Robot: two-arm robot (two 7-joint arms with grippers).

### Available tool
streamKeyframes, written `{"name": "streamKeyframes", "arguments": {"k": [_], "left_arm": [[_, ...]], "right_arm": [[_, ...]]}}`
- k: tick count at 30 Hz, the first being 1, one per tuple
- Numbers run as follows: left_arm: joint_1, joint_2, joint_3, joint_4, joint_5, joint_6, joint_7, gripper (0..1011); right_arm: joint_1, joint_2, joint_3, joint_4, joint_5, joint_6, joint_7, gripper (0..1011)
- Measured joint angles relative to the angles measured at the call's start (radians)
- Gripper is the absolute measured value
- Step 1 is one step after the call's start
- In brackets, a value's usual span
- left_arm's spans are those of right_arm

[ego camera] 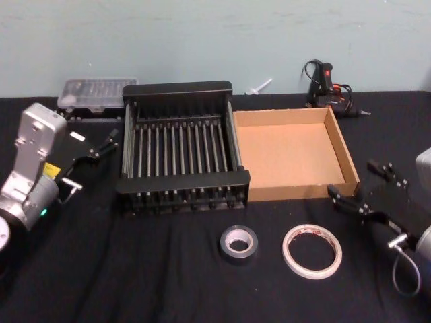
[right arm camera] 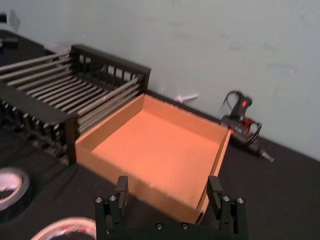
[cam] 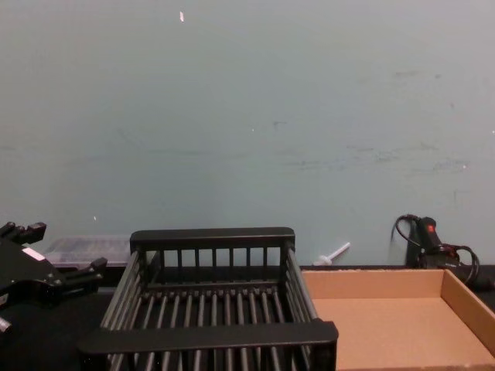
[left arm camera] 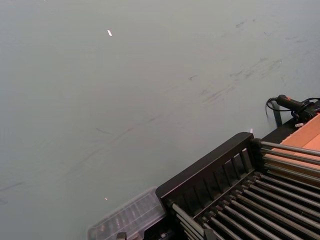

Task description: Pick up the white tape and place it into the black box , Pick up the silver tape and place it into the brown box.

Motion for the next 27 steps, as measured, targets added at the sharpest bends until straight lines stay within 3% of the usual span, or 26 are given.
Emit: {"name": "streamKeyframes", "arguments": {"k": [8,14,27], "left_arm": [[0.000,0.000,0.000,0.000,0.000,0.000,0.000,1001],[0.000,0.000,0.000,0.000,0.000,0.000,0.000,1001],[0.000,0.000,0.000,0.000,0.000,0.000,0.000,1001]], "right_arm": [[-0.038,0.013,0.008,-0.029,0.002,0.085,0.023,1003],[-0.048,0.015,0.011,-0.049,0.003,0.177,0.039,1002],[-0.046,0.002,0.012,-0.062,-0.014,0.279,0.074,1002]]}}
